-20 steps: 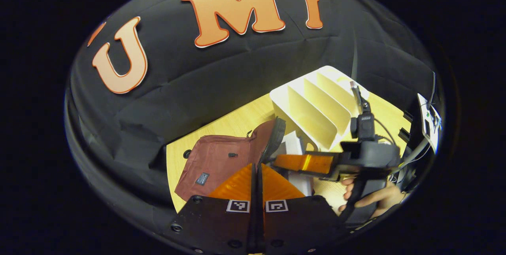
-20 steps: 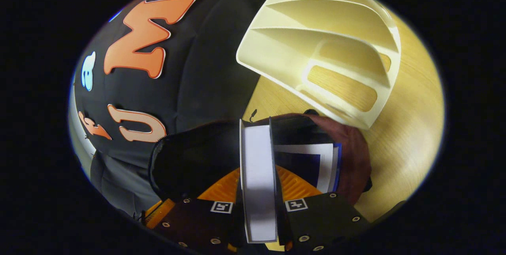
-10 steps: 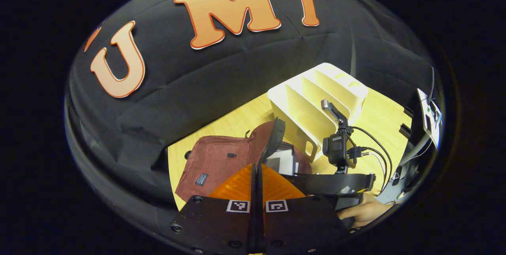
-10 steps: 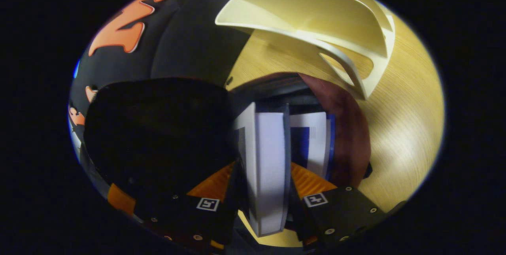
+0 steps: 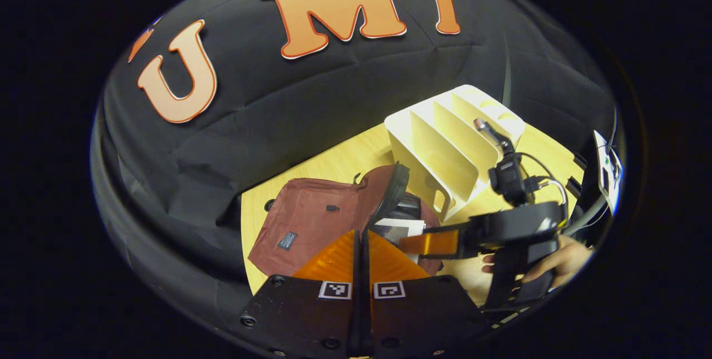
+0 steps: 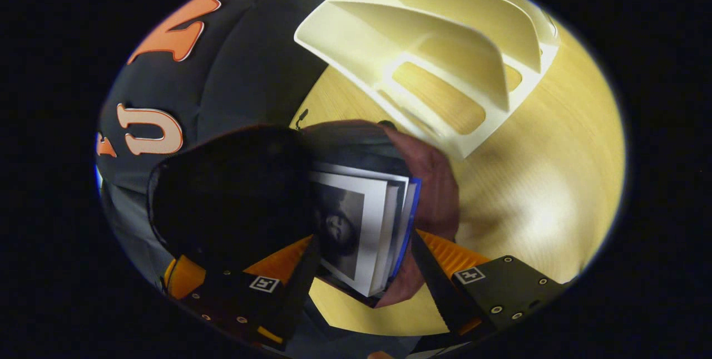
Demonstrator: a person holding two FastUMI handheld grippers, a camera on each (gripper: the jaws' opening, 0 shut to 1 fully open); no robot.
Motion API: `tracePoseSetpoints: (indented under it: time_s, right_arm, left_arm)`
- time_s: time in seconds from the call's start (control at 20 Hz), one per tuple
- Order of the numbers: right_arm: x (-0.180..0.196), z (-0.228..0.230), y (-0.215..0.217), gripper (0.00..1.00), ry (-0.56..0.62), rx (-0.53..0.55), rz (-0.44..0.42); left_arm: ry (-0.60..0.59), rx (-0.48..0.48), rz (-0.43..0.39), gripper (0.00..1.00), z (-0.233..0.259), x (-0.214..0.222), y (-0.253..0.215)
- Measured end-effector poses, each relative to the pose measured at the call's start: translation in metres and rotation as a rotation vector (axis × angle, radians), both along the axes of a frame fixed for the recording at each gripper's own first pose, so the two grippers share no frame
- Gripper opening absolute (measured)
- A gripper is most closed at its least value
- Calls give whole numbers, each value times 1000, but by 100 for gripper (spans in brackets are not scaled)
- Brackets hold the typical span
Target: Open the schoolbag, grab two books from the bookshelf and put them into the schoolbag.
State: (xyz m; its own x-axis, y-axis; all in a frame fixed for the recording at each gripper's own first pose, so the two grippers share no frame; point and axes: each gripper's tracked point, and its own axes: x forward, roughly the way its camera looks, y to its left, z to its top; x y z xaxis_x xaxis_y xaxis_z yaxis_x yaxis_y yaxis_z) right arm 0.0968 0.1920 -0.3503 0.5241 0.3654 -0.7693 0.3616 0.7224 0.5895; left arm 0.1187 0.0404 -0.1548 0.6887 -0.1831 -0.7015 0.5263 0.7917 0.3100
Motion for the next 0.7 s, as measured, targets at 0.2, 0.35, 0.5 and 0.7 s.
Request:
tracePoseSetpoints:
  time_s: [0.2, 0.35, 0.5, 0.7]
  right_arm:
    - [-11, 23, -61, 98, -23, -94, 64]
    - [-18, 36, -101, 98, -46, -157, 92]
    - [-23, 54, -136, 98, -103, -247, 141]
    - [-7, 103, -182, 98, -288, -390, 144]
  left_arm:
    - [-5, -51, 75, 4, 0, -7, -2]
    - [5, -125, 70, 33, -1, -19, -22]
    - [-57, -145, 101, 99, 6, -22, -30]
    - [-190, -252, 155, 98, 23, -15, -65]
